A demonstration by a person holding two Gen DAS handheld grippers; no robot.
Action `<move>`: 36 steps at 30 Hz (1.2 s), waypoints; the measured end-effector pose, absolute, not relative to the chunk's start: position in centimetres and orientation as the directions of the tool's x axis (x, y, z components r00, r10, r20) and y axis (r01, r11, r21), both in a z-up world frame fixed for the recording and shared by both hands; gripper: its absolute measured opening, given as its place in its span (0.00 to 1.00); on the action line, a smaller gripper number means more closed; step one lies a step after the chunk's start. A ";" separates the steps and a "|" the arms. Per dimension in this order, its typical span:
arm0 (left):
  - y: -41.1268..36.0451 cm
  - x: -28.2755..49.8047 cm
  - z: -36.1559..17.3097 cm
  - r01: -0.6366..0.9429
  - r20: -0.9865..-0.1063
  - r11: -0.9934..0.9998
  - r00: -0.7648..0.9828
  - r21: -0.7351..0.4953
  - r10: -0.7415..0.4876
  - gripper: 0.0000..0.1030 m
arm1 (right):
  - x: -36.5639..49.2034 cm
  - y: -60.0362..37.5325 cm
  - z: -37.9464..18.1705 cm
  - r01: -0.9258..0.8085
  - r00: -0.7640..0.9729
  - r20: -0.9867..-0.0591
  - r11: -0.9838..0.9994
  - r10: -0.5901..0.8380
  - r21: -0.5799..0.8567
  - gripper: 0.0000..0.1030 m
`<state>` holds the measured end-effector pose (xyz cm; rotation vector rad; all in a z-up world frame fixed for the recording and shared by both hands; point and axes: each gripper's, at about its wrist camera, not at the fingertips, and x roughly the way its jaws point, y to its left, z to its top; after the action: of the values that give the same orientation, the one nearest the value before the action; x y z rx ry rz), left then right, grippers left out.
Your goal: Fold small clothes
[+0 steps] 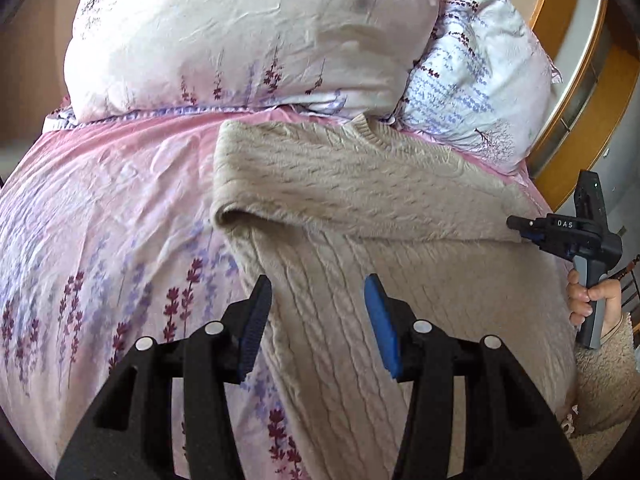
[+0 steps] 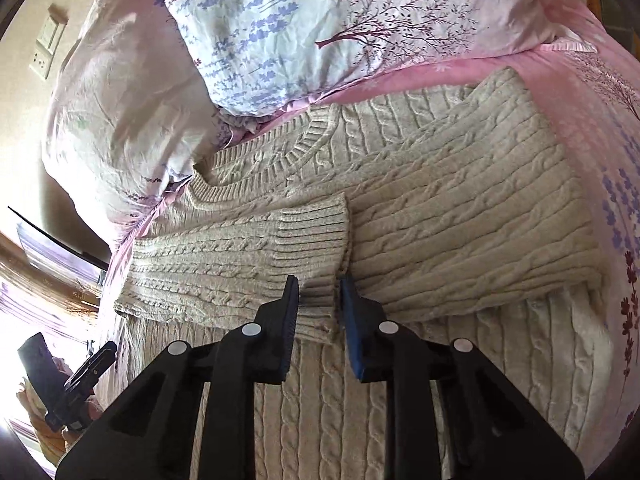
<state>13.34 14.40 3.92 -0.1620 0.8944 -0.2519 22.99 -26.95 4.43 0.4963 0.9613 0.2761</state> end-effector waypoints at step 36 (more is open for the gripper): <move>17.4 1.9 0.9 0.092 -0.669 0.836 0.555 -0.541 -0.494 0.52 | 5.6 -39.7 3.1 0.130 0.622 -0.675 0.798 0.397 0.589 0.45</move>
<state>1.91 17.40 0.94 -0.4817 0.9245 -0.3620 5.65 -39.73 3.09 0.6499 0.9014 0.1664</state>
